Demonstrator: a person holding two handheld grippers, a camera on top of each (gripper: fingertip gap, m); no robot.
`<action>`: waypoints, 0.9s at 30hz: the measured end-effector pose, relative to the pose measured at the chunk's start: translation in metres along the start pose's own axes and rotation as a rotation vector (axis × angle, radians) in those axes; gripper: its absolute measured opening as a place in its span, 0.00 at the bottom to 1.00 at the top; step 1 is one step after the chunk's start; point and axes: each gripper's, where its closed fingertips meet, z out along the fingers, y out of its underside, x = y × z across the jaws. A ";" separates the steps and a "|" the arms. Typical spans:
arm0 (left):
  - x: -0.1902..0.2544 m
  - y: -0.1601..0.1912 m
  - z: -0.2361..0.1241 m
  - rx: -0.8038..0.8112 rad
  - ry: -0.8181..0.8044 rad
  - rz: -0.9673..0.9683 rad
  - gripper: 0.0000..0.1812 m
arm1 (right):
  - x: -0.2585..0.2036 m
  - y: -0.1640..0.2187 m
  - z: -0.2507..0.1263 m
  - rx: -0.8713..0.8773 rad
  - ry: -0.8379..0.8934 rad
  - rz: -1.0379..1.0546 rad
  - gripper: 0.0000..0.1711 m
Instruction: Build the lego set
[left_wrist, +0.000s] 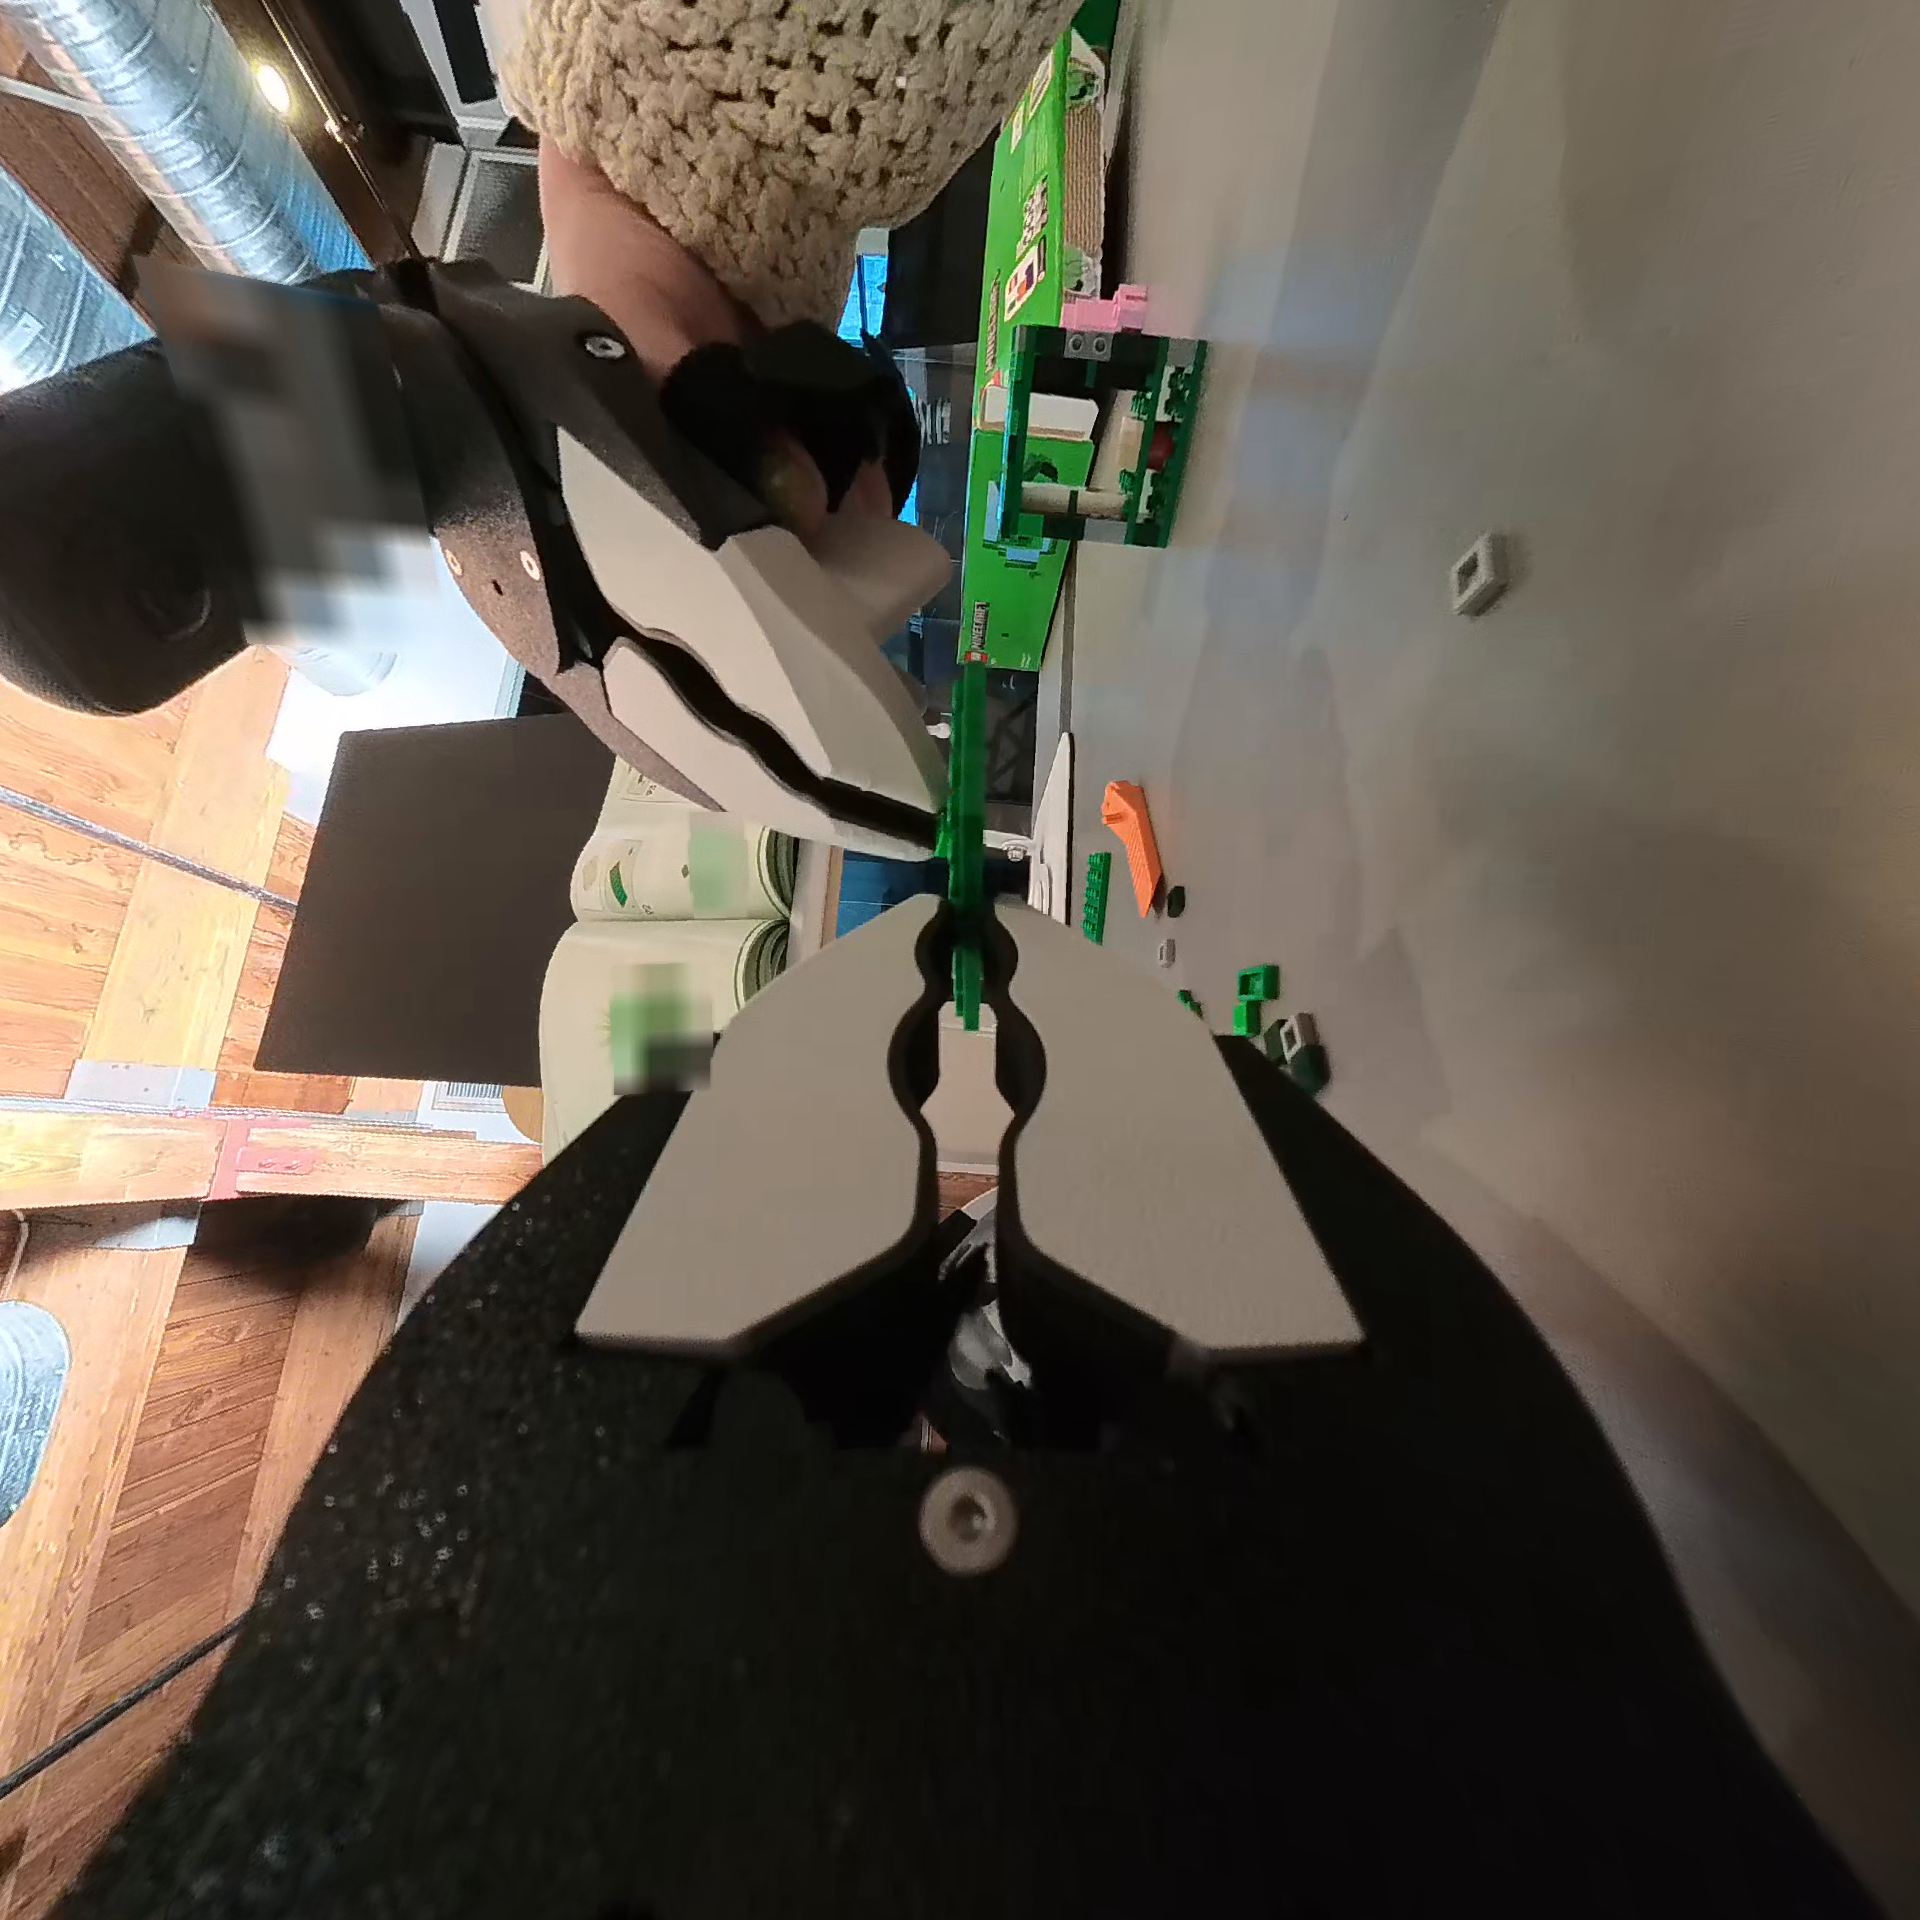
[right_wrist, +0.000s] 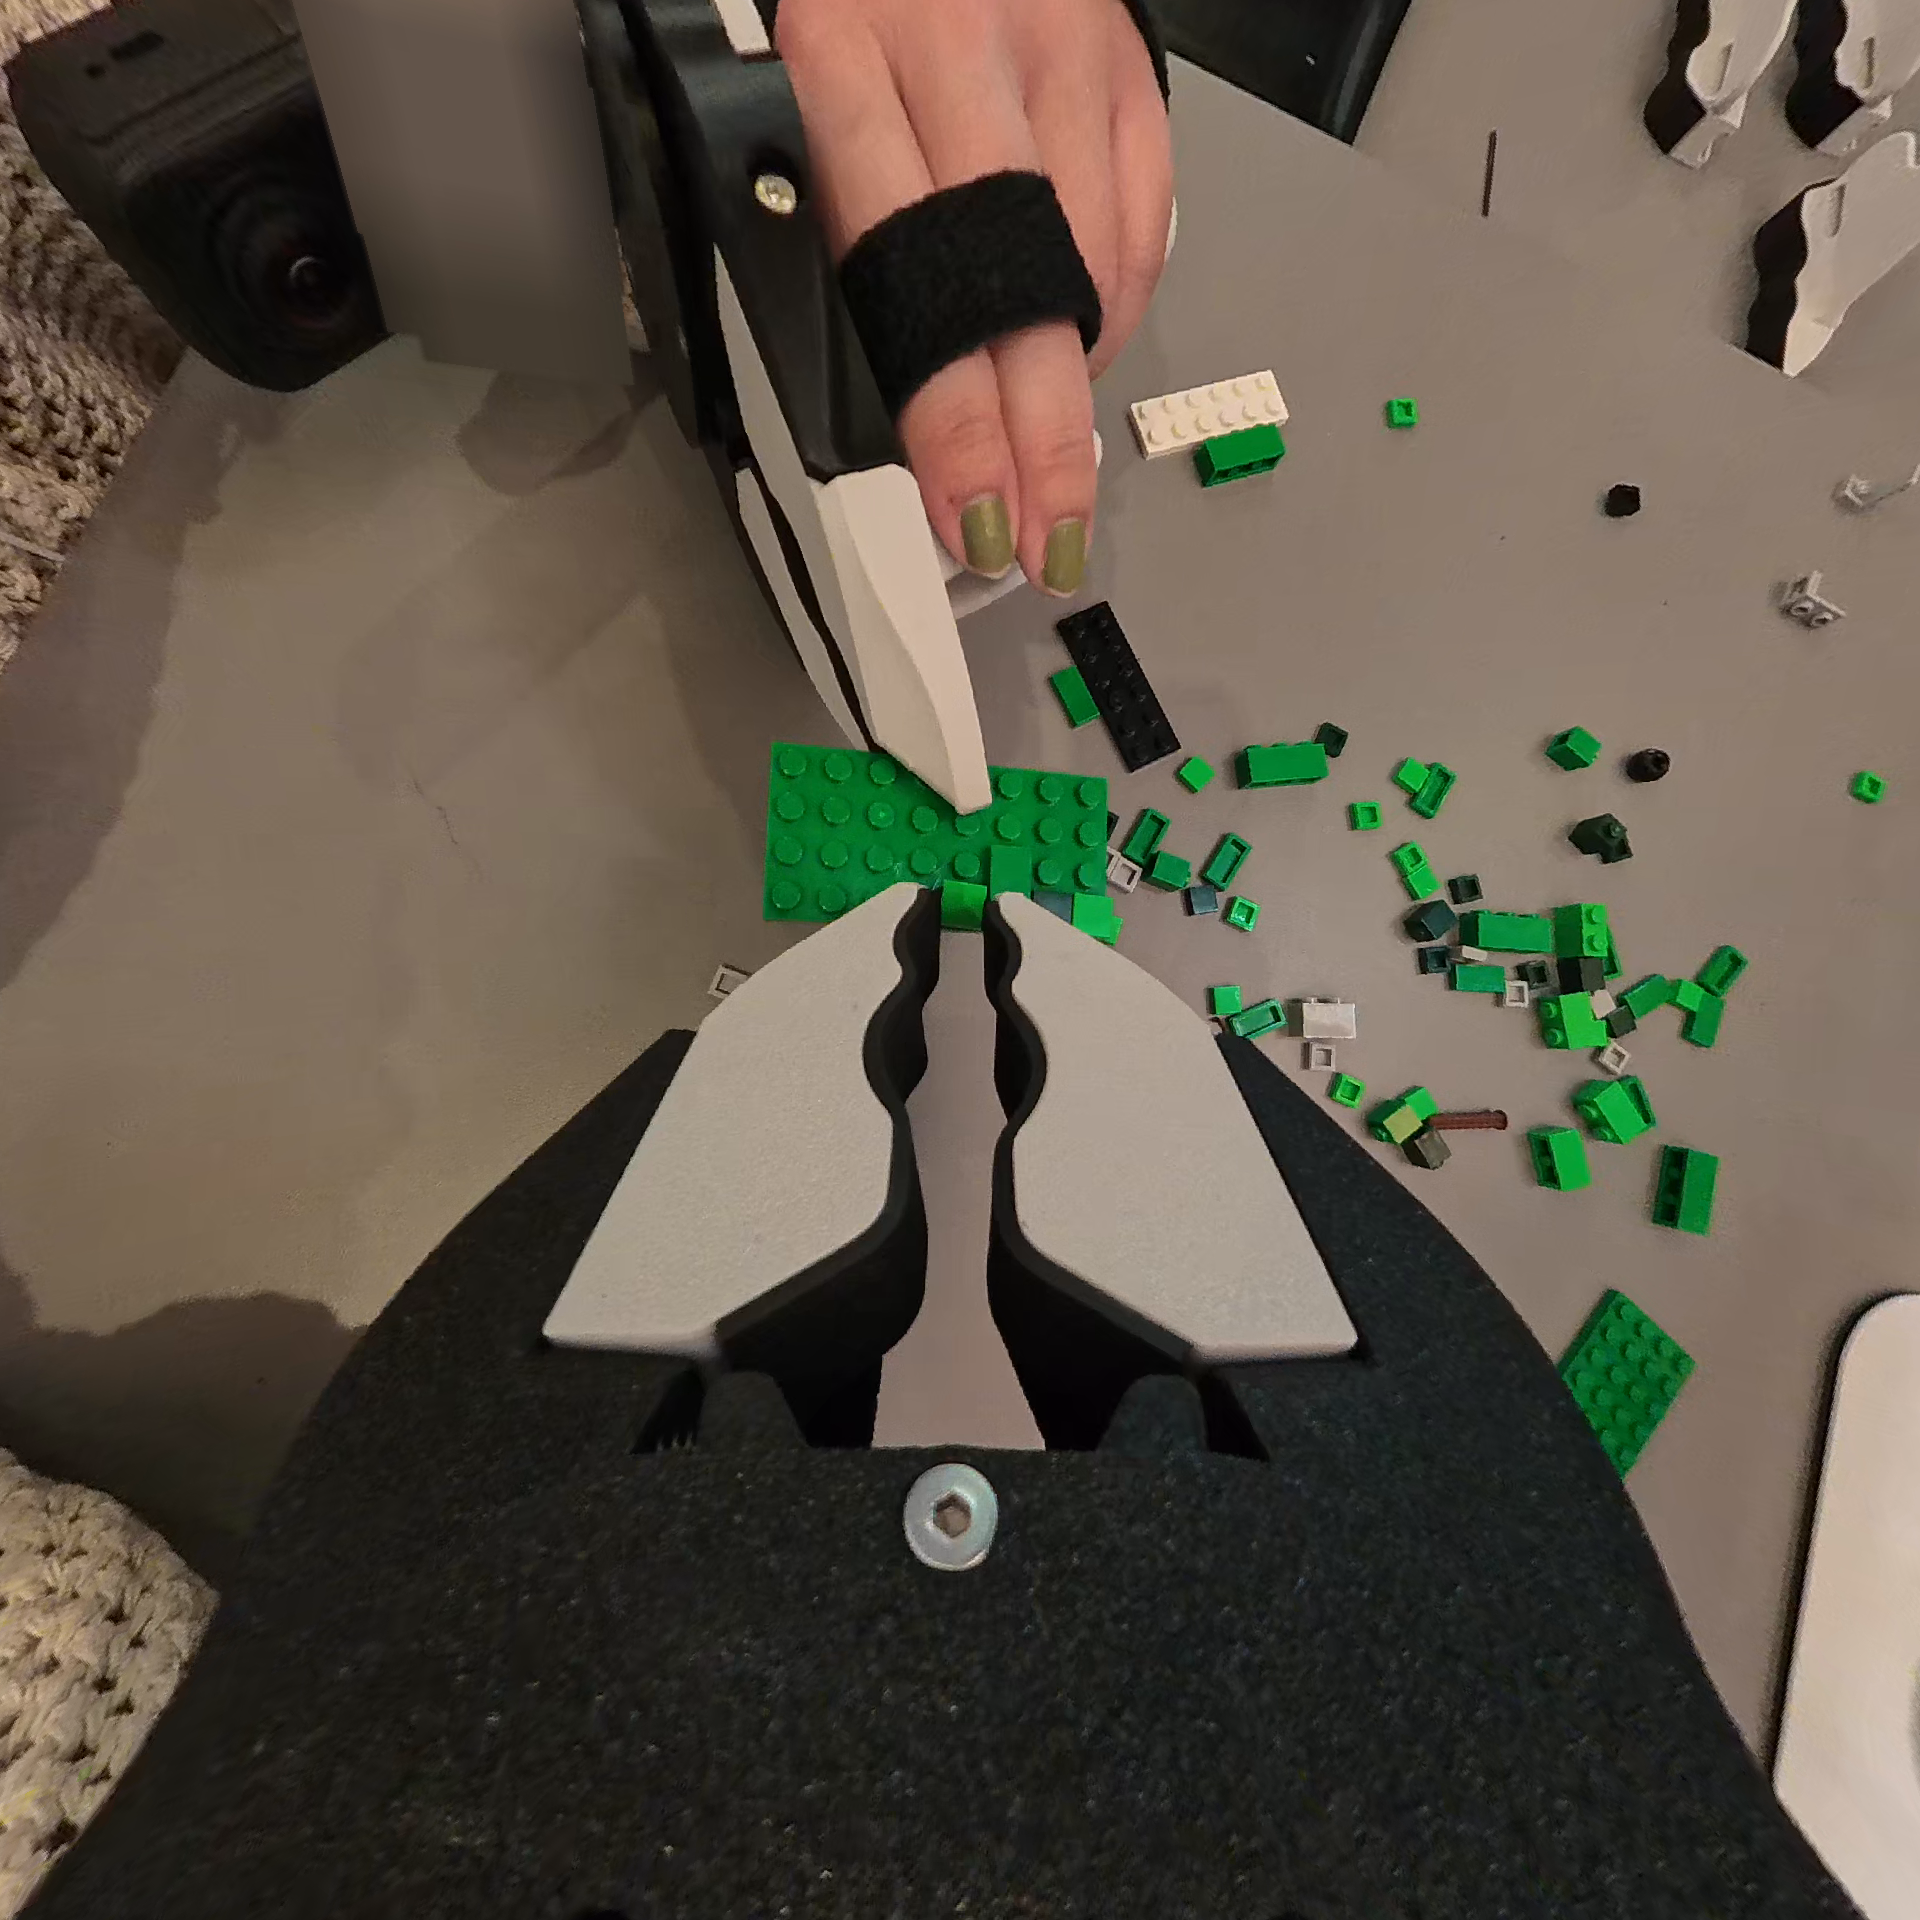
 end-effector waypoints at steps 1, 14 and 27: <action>0.000 0.000 0.000 0.001 0.001 0.001 0.02 | 0.000 0.000 0.000 -0.001 0.002 -0.001 0.04; -0.001 -0.001 0.000 0.000 -0.002 -0.013 0.02 | 0.007 -0.001 -0.017 0.029 0.088 -0.029 0.10; -0.001 -0.009 -0.003 0.058 0.031 -0.135 0.02 | -0.009 0.001 -0.022 0.068 0.781 -0.670 0.17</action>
